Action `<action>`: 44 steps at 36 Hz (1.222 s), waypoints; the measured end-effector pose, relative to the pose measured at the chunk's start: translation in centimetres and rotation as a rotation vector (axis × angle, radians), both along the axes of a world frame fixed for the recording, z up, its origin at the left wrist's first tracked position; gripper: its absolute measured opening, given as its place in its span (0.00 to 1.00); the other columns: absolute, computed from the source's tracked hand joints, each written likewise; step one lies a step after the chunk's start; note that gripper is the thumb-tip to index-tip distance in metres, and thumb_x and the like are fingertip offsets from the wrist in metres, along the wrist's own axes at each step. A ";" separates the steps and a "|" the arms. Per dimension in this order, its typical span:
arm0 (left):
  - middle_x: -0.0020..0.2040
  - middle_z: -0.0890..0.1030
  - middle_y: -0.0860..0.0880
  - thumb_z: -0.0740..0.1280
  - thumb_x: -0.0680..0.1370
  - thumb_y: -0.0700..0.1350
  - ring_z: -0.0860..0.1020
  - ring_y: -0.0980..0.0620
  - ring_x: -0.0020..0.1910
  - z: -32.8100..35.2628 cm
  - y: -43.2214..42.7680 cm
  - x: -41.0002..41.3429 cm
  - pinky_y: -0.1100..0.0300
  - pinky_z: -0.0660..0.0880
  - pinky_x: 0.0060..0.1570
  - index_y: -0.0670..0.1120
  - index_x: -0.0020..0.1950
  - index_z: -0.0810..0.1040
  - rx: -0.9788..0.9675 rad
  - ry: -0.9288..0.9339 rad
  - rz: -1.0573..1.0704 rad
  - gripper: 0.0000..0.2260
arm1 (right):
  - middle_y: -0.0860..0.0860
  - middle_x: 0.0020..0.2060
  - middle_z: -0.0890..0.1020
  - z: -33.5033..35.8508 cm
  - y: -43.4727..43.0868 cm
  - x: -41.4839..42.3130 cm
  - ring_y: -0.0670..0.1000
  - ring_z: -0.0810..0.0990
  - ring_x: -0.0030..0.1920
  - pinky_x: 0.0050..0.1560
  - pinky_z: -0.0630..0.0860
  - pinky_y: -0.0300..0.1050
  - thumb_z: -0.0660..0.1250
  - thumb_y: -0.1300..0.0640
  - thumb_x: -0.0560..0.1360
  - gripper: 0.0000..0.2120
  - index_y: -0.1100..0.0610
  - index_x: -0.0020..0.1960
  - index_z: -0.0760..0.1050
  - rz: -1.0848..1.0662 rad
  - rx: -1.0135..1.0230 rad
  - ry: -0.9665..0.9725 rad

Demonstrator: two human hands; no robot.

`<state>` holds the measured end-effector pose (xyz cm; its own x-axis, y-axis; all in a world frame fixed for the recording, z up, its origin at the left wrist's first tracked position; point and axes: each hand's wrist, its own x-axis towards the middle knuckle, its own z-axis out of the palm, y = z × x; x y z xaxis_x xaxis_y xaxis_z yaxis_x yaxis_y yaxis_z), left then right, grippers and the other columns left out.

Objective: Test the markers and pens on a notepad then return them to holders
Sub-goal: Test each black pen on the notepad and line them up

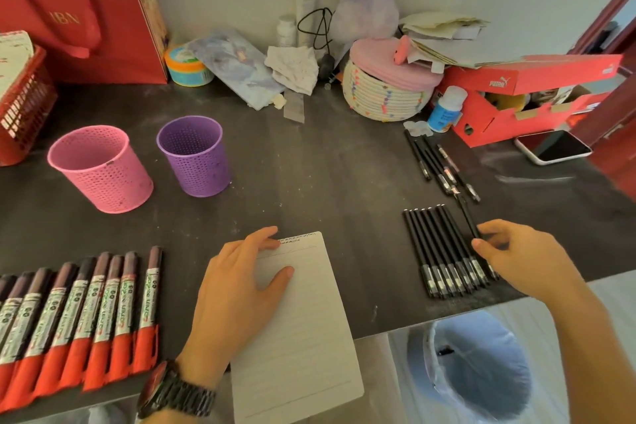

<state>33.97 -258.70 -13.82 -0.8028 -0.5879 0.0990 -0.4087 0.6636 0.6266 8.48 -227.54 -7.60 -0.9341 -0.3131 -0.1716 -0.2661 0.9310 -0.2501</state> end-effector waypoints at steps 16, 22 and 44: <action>0.53 0.69 0.76 0.68 0.73 0.64 0.67 0.65 0.60 -0.1 -0.1 -0.1 0.55 0.68 0.62 0.68 0.68 0.63 0.009 -0.004 0.003 0.26 | 0.40 0.42 0.78 -0.7 -0.3 -0.2 0.51 0.77 0.45 0.46 0.72 0.47 0.65 0.43 0.79 0.13 0.43 0.62 0.77 -0.029 0.038 -0.038; 0.53 0.69 0.76 0.69 0.73 0.62 0.64 0.67 0.58 0.0 -0.1 -0.1 0.57 0.66 0.62 0.65 0.69 0.65 0.004 -0.001 0.014 0.26 | 0.43 0.44 0.79 -0.4 -0.7 -0.1 0.53 0.77 0.46 0.47 0.72 0.48 0.64 0.41 0.79 0.11 0.42 0.60 0.76 -0.044 0.060 -0.040; 0.58 0.70 0.72 0.67 0.75 0.62 0.66 0.69 0.62 0.3 0.2 0.2 0.69 0.62 0.61 0.69 0.66 0.66 -0.007 -0.009 0.004 0.20 | 0.58 0.62 0.76 0.5 -13.4 -5.4 0.63 0.76 0.61 0.56 0.76 0.58 0.66 0.47 0.79 0.19 0.54 0.67 0.73 0.003 -0.090 0.210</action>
